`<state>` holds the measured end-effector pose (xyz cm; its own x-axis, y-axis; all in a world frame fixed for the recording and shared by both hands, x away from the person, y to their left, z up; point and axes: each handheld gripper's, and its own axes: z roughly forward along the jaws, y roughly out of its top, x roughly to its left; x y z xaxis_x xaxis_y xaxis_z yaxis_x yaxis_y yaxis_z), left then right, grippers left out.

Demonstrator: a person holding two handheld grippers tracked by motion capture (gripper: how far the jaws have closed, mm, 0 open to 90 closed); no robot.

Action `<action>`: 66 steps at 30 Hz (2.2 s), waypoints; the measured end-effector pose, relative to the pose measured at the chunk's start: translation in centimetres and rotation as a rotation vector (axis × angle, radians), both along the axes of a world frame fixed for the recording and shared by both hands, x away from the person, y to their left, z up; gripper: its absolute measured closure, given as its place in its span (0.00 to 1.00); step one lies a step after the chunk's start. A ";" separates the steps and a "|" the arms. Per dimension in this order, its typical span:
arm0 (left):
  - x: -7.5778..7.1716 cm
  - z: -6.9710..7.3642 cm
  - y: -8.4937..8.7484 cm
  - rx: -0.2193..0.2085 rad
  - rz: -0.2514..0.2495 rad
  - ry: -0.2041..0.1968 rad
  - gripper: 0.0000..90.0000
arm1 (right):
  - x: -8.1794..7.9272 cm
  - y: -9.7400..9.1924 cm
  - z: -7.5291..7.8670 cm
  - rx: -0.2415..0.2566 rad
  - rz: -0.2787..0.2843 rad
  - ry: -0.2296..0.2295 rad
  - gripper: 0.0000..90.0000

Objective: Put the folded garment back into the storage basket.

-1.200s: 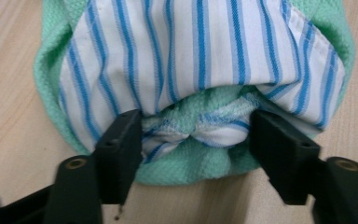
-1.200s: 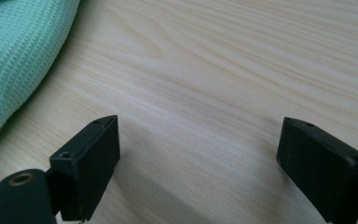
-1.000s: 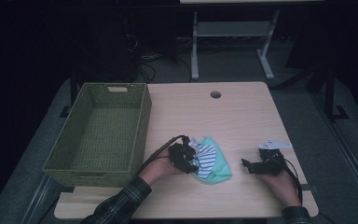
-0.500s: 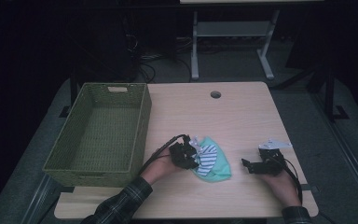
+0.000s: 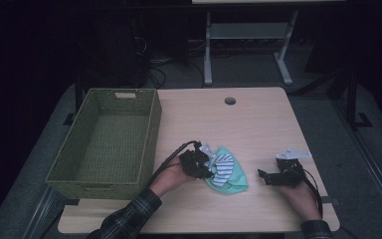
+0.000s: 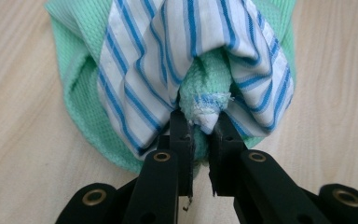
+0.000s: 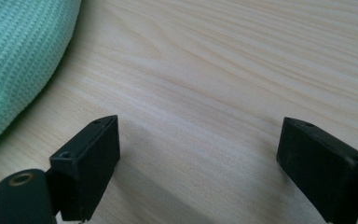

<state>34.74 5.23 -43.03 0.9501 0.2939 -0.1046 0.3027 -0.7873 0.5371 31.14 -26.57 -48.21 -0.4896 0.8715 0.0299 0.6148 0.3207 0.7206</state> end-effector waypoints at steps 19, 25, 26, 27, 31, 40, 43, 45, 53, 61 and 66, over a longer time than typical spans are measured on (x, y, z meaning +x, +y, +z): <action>0.1 3.5 1.1 -0.057 0.028 0.005 0.90 | 0.0 0.0 0.0 -0.002 0.002 -0.001 0.14; 0.3 5.2 1.8 -0.080 0.039 -0.003 0.90 | 0.0 0.0 0.0 -0.002 0.001 0.000 0.14; 0.3 5.4 1.9 -0.084 0.039 -0.002 0.90 | 0.0 0.0 0.0 -0.002 0.002 0.000 0.14; 0.3 5.6 2.0 -0.085 0.037 -0.001 0.90 | 0.0 0.0 0.0 -0.002 0.001 0.000 0.14; 0.4 6.7 2.4 -0.093 0.041 -0.010 0.90 | 0.0 0.0 0.0 -0.002 0.001 0.000 0.14; 0.6 9.0 3.9 -0.104 0.051 -0.037 0.90 | 0.0 0.0 0.0 -0.002 0.002 -0.001 0.14; 0.7 9.6 4.5 -0.115 0.056 -0.045 0.90 | 0.0 0.0 0.0 -0.002 0.002 0.000 0.14; 0.7 10.0 4.9 -0.110 0.059 -0.051 0.90 | 0.0 0.0 0.0 -0.002 0.001 0.000 0.14; 0.9 11.4 6.6 -0.115 0.082 -0.072 0.90 | 0.0 0.0 0.0 -0.002 0.001 0.000 0.14; 1.2 12.4 8.2 -0.113 0.117 -0.093 0.90 | 0.0 0.0 0.0 -0.001 0.001 0.000 0.14; 1.3 12.9 9.4 -0.106 0.143 -0.107 0.90 | 0.0 0.0 0.0 -0.002 0.001 0.000 0.14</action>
<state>36.08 14.58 -30.13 0.9067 0.4195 -0.0431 0.3445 -0.6779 0.6495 31.14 -26.58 -48.21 -0.4906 0.8709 0.0284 0.6142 0.3225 0.7203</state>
